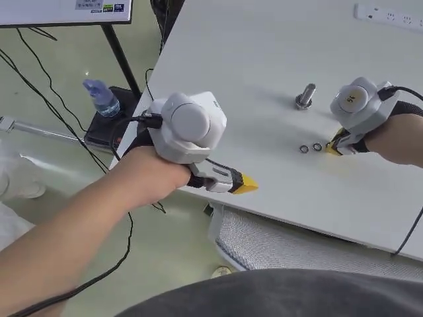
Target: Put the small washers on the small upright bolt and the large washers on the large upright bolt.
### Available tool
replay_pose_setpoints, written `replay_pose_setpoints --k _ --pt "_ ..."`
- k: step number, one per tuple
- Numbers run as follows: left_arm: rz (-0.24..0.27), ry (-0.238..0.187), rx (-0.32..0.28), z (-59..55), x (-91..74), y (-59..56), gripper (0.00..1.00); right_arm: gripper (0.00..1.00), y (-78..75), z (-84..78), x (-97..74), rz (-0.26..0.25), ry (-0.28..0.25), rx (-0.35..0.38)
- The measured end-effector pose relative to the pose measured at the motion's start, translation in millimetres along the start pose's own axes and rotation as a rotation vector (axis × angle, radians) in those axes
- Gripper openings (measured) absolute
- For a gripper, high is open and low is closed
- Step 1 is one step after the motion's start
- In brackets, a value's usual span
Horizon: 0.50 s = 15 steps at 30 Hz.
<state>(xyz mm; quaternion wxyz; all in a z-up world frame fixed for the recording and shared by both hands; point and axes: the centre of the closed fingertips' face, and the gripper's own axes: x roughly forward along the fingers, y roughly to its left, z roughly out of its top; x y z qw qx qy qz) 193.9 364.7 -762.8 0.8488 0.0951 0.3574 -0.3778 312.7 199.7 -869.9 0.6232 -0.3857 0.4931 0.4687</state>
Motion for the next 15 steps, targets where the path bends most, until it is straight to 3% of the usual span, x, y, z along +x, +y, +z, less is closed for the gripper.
replay_pose_setpoints --k 10,15 --pt "0.003 0.002 0.005 2.0 -1.7 -0.2 0.80 0.12 3.6 -0.9 -3.1 -0.012 -0.026 0.026" --pt "0.007 -0.009 0.008 6.7 -1.1 0.3 0.81 0.12 -1.5 -4.9 -5.4 -0.007 -0.027 0.042"
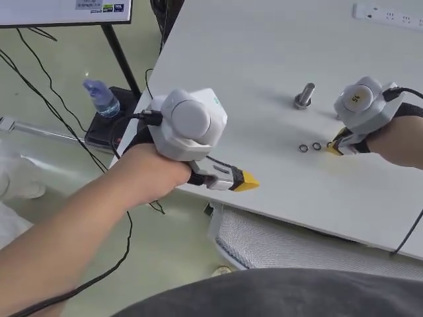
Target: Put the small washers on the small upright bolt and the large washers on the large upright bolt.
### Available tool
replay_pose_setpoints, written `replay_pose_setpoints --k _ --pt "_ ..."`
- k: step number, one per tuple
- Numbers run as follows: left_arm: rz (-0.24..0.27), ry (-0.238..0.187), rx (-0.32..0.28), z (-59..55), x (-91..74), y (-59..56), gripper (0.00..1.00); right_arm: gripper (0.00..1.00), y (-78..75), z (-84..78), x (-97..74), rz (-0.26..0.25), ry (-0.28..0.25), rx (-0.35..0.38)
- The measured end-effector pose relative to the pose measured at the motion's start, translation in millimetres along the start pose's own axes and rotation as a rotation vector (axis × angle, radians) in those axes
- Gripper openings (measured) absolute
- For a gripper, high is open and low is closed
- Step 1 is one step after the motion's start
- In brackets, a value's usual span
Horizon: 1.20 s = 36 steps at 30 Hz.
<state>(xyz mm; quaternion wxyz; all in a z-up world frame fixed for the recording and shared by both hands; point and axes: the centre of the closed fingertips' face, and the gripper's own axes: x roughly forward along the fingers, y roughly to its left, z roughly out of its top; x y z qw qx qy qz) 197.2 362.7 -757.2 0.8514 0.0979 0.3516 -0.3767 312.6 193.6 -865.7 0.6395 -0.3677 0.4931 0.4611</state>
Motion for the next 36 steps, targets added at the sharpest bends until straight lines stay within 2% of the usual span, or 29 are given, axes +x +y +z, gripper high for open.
replay_pose_setpoints --k 3,9,12,18,22,28,29,31,36 --pt "0.014 -0.017 -0.012 3.9 0.9 3.2 0.85 0.12 -0.5 -2.1 -4.5 -0.002 -0.006 0.012" --pt "0.011 -0.005 -0.002 4.0 3.7 3.0 0.86 0.12 -4.3 -2.4 -16.1 0.002 -0.018 0.043" --pt "-0.002 -0.035 -0.014 11.1 3.7 0.2 0.90 0.12 -7.6 -3.0 -20.4 -0.002 -0.025 0.052" --pt "0.001 -0.023 0.001 10.1 4.6 1.6 0.91 0.12 -13.2 -9.6 -29.7 -0.004 -0.021 0.059" --pt "0.001 -0.025 -0.004 9.9 4.8 3.4 0.93 0.12 -27.1 -19.6 -34.0 -0.010 -0.015 0.071" --pt "-0.004 -0.021 -0.008 7.4 6.8 3.4 0.96 0.12 -36.7 -23.8 -40.3 -0.021 -0.009 0.082" --pt "-0.005 -0.023 -0.010 7.8 7.3 3.1 0.96 0.12 -43.1 -27.0 -40.0 -0.024 -0.009 0.083" --pt "-0.009 -0.023 -0.015 7.7 8.8 2.3 0.97 0.12 -51.7 -26.7 -38.5 -0.028 -0.010 0.084" --pt "-0.020 -0.024 -0.019 8.7 12.9 -0.3 0.99 0.12 -55.5 -21.1 -44.7 -0.041 -0.016 0.087"
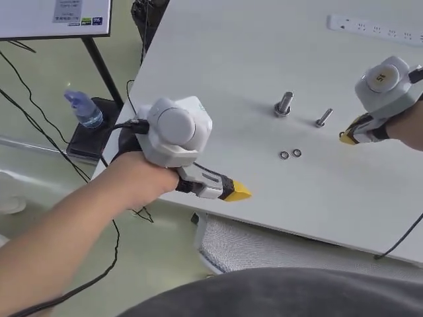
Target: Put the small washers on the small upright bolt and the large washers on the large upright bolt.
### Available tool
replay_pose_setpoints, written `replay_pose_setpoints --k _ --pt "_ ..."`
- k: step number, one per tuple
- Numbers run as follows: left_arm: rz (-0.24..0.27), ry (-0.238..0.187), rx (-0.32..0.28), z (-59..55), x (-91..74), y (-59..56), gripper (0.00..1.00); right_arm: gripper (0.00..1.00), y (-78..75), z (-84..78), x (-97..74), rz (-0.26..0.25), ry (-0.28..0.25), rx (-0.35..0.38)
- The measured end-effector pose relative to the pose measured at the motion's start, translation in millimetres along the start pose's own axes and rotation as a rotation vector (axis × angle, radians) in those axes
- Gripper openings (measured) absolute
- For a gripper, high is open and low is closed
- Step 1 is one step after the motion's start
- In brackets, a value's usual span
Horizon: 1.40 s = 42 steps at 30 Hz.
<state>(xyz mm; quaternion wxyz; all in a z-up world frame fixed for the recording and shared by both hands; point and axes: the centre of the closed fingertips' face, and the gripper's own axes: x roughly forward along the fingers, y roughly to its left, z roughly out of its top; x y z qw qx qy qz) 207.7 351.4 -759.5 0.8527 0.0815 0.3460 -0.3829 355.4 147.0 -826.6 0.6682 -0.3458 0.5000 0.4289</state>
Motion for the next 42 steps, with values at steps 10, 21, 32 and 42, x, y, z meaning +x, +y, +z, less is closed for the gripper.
replay_pose_setpoints --k 10,21,32,42 --pt "-0.005 0.000 -0.003 -0.5 1.7 -1.3 0.99 0.12 -15.8 23.2 -7.4 -0.016 -0.031 -0.009" --pt "-0.009 0.011 0.002 -2.6 2.7 0.1 0.98 0.12 -16.7 43.2 -10.2 -0.020 -0.052 -0.034" --pt "-0.006 0.011 0.000 -1.6 3.9 2.6 0.97 0.12 -20.5 53.0 -6.3 -0.009 -0.052 -0.053" --pt "-0.008 0.023 -0.002 -5.5 4.0 2.1 0.95 0.12 -20.5 52.8 0.2 0.001 -0.038 -0.063"
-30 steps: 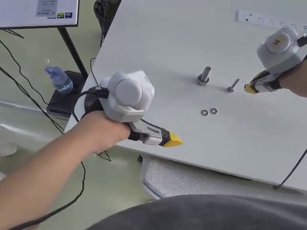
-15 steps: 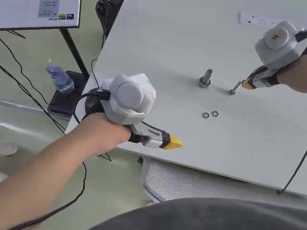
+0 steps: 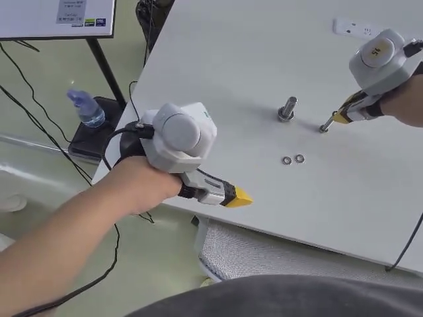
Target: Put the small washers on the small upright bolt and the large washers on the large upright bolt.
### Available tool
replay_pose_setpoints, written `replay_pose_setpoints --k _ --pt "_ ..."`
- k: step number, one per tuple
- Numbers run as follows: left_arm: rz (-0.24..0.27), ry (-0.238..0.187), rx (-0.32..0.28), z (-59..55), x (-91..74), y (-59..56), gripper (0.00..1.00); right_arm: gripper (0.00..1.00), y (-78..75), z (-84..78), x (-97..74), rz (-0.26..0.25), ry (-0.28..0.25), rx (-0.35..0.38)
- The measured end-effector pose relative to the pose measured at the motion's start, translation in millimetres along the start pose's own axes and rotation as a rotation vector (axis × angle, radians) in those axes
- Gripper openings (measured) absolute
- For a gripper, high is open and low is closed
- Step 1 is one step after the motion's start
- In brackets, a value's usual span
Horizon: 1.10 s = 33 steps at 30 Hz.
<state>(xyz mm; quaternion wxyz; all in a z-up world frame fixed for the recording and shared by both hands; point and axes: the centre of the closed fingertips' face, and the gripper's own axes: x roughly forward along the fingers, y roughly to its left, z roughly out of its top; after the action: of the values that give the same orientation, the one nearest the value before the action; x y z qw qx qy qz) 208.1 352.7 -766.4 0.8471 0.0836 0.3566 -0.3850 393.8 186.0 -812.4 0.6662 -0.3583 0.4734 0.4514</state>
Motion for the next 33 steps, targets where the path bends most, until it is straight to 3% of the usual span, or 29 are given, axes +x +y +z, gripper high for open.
replay_pose_setpoints --k 17,33 --pt "-0.007 0.008 -0.008 -3.4 0.1 -1.3 0.93 0.12 0.5 -1.4 4.6 0.000 0.016 -0.011" --pt "-0.013 0.012 -0.013 -2.9 1.9 4.3 0.91 0.12 -1.9 -4.2 22.1 0.014 0.034 -0.010"
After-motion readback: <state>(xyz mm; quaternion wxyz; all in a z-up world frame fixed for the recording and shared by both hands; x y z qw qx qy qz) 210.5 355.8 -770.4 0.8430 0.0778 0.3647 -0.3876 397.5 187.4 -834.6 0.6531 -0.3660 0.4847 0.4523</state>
